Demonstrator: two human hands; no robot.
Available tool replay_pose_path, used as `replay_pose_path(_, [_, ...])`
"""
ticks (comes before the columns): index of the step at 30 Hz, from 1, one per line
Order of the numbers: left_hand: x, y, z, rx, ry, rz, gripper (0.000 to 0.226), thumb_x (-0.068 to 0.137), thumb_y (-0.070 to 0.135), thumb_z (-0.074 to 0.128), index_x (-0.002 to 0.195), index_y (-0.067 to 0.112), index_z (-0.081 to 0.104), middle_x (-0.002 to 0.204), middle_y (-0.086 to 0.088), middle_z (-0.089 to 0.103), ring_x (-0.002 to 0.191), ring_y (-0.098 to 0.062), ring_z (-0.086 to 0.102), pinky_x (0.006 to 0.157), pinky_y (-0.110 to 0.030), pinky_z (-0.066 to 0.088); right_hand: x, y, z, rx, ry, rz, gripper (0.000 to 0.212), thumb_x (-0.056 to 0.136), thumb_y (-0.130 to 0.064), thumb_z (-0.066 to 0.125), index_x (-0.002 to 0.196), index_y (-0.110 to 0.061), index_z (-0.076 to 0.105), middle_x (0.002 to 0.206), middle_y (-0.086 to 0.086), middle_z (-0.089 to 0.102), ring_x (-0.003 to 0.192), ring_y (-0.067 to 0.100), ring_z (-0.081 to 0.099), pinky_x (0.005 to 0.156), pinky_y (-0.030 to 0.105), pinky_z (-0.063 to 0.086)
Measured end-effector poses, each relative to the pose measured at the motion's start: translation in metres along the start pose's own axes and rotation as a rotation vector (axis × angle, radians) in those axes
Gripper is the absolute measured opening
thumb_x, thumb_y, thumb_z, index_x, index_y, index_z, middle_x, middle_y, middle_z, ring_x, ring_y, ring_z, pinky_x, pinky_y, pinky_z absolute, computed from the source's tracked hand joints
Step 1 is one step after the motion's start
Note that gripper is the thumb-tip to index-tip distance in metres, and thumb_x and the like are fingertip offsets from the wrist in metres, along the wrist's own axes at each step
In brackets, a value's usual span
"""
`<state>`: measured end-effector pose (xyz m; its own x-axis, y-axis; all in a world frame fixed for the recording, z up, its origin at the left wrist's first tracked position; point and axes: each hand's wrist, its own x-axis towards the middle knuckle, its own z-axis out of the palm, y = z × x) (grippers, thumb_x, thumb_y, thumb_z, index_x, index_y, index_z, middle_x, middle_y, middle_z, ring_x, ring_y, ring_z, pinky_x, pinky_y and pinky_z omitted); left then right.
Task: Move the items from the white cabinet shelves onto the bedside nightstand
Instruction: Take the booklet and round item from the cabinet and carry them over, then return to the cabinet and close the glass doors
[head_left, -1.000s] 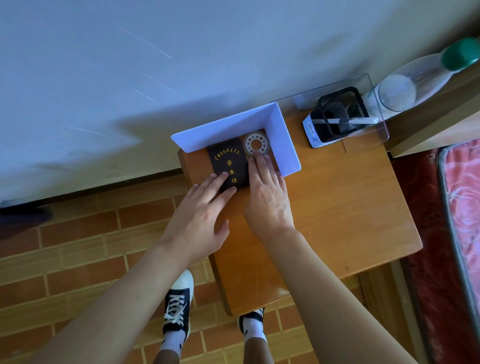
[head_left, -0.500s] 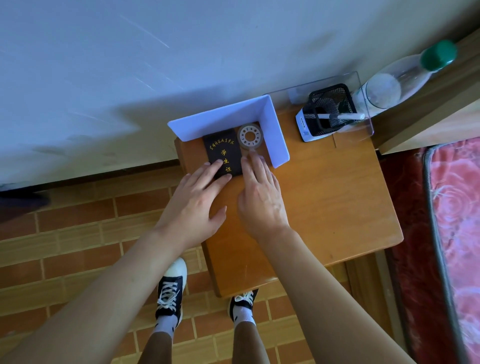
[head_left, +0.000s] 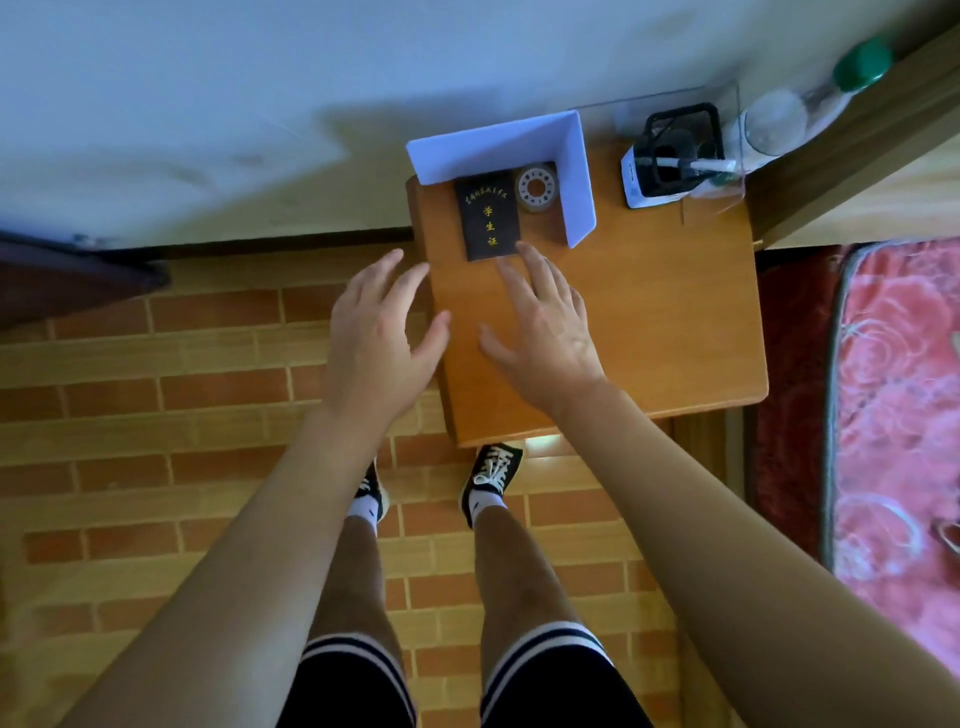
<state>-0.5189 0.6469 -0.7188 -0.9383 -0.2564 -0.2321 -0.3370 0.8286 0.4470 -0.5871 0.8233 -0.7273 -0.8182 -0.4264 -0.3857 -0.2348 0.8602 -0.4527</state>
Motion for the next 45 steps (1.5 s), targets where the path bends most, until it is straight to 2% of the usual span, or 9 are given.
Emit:
replay_pose_path(5, [-0.039,0.0,-0.039,0.043,0.048,-0.068,0.061,0.1,0.052,0.052,0.154,0.023,0.047,0.163,-0.004,0.04,0.151,-0.027,0.033,0.119,-0.058,0.036,-0.028,-0.027,-0.03,-0.042,-0.002,-0.066,0.071,0.098,-0.047,0.06,0.159,-0.023,0.034,0.172,0.004,0.02,0.159,0.027,0.017,0.126,0.055,0.024])
replay_pose_path(11, [-0.084,-0.008,-0.085,0.069,0.1,-0.158,0.063,0.099,0.059,0.05,0.155,0.03,0.044,0.162,-0.001,0.041,0.151,-0.026,0.034,0.117,-0.059,0.037,-0.054,-0.072,-0.056,-0.075,0.005,-0.103,0.077,0.095,-0.054,0.06,0.16,-0.024,0.034,0.171,0.004,0.021,0.159,0.028,0.019,0.126,0.056,0.024])
replay_pose_path(19, [-0.167,-0.037,-0.146,0.056,0.197,-0.285,0.063,0.098,0.061,0.05,0.153,0.03,0.047,0.163,-0.001,0.041,0.153,-0.028,0.033,0.121,-0.055,0.031,-0.104,-0.151,-0.057,-0.075,0.035,-0.204,0.081,0.089,-0.058,0.062,0.157,-0.022,0.04,0.17,0.004,0.026,0.156,0.027,0.024,0.122,0.051,0.027])
replay_pose_path(24, [-0.239,-0.07,-0.197,0.051,0.295,-0.378,0.063,0.096,0.06,0.051,0.153,0.033,0.046,0.164,0.001,0.041,0.152,-0.026,0.034,0.121,-0.055,0.031,-0.149,-0.216,-0.053,-0.056,-0.018,-0.298,0.083,0.087,-0.059,0.062,0.158,-0.023,0.039,0.169,0.004,0.026,0.157,0.027,0.022,0.124,0.051,0.025])
replay_pose_path(30, [-0.351,-0.109,-0.255,0.002,0.436,-0.458,0.062,0.096,0.057,0.055,0.151,0.027,0.051,0.159,-0.005,0.047,0.149,-0.029,0.039,0.12,-0.054,0.033,-0.214,-0.307,-0.046,-0.07,-0.058,-0.46,0.084,0.086,-0.062,0.06,0.158,-0.024,0.039,0.168,0.003,0.026,0.155,0.03,0.025,0.123,0.057,0.027])
replay_pose_path(34, [-0.447,-0.126,-0.286,-0.049,0.549,-0.621,0.062,0.095,0.059,0.056,0.151,0.031,0.05,0.161,-0.002,0.043,0.149,-0.028,0.037,0.118,-0.058,0.036,-0.272,-0.372,-0.038,-0.119,-0.096,-0.599,0.083,0.088,-0.062,0.062,0.16,-0.028,0.035,0.171,0.0,0.021,0.157,0.028,0.021,0.126,0.056,0.021])
replay_pose_path(40, [-0.588,-0.149,-0.33,-0.106,0.726,-0.794,0.062,0.095,0.059,0.058,0.151,0.033,0.049,0.161,-0.001,0.042,0.149,-0.028,0.035,0.118,-0.055,0.033,-0.366,-0.47,-0.009,-0.116,-0.17,-0.796,0.082,0.086,-0.064,0.062,0.158,-0.035,0.036,0.169,-0.004,0.025,0.157,0.025,0.023,0.126,0.058,0.024])
replay_pose_path(42, [-0.632,-0.159,-0.349,-0.109,0.804,-0.869,0.062,0.095,0.059,0.057,0.151,0.034,0.049,0.161,0.001,0.042,0.149,-0.027,0.034,0.119,-0.052,0.031,-0.394,-0.507,0.004,-0.107,-0.217,-0.888,0.083,0.085,-0.068,0.059,0.158,-0.035,0.036,0.169,-0.003,0.025,0.156,0.025,0.023,0.126,0.057,0.024])
replay_pose_path(45, [-0.694,-0.164,-0.371,-0.098,0.945,-0.993,0.06,0.096,0.06,0.056,0.151,0.037,0.049,0.161,0.005,0.042,0.151,-0.024,0.032,0.121,-0.055,0.033,-0.436,-0.56,0.017,-0.144,-0.289,-1.037,0.086,0.088,-0.066,0.061,0.161,-0.032,0.03,0.171,-0.001,0.021,0.158,0.027,0.019,0.126,0.057,0.021])
